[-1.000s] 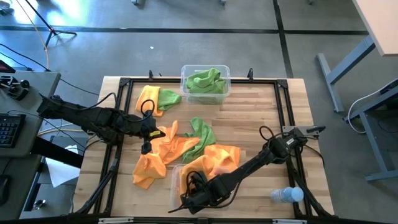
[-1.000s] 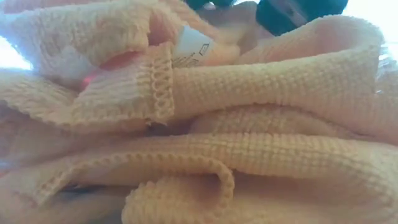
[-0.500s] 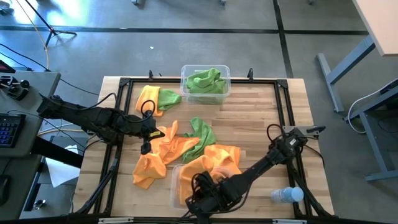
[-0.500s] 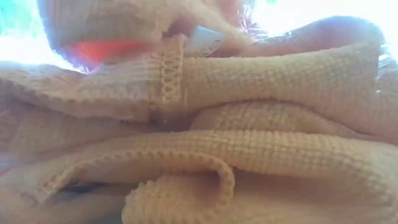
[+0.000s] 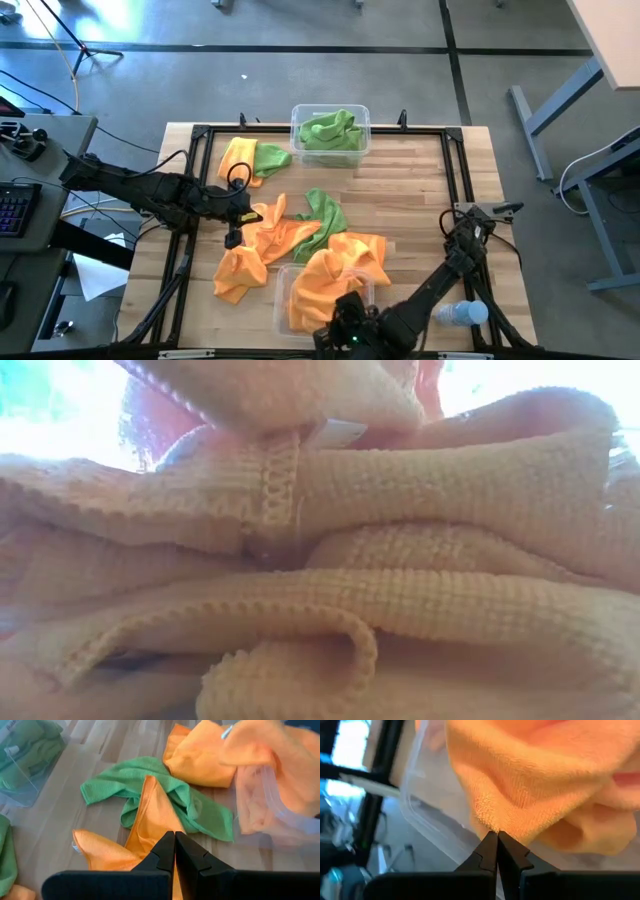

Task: Sort microfiber towel by color & place in baskets
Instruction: Put the yellow towel into the bottom transparent bin

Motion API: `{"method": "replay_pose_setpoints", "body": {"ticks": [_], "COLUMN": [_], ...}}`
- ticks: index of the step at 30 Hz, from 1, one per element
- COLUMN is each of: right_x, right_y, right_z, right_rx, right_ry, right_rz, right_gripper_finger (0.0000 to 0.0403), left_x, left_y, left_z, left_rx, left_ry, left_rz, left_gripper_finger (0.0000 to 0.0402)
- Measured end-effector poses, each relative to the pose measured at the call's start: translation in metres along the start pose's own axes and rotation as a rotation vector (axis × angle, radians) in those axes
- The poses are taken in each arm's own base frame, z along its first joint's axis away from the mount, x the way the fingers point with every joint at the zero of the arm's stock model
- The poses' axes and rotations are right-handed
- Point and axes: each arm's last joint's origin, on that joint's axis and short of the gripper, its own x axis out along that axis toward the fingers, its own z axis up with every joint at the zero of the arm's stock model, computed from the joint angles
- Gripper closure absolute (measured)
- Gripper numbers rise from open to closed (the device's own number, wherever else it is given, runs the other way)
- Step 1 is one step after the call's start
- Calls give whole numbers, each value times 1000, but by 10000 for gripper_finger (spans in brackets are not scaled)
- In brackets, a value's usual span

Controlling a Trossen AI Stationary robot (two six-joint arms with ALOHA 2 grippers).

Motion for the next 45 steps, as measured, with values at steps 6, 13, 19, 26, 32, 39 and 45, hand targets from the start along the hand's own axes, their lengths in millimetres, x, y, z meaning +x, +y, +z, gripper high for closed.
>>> {"method": "replay_pose_setpoints", "body": {"ticks": [6, 13, 19, 26, 32, 39, 45], "right_x": [-3, 5, 4, 20, 58, 82, 92], "right_y": [-5, -11, -8, 11, 22, 15, 6], "right_z": [-2, 8, 13, 43, 78, 73, 55], "right_rx": [83, 170, 250, 191, 153, 185, 116], "right_ry": [-72, -140, -145, -215, -151, -6, 111], "right_rz": [-9, -66, -55, 37, 19, -69, -153], "right_gripper_finger": [402, 359, 283, 282, 384, 388, 398], "left_x": [0, 0, 0, 0, 0, 0, 0], "left_y": [0, -2, -3, -3, -3, -2, -2], "left_z": [0, -1, -1, -1, -1, -3, -4], "left_rx": [1, 104, 115, 135, 160, 163, 173], "left_ry": [7, 19, 27, 26, 28, 47, 53], "left_rz": [-18, -69, -99, -99, -99, -94, -93], "left_gripper_finger": [401, 402, 401, 401, 402, 402, 401]}}
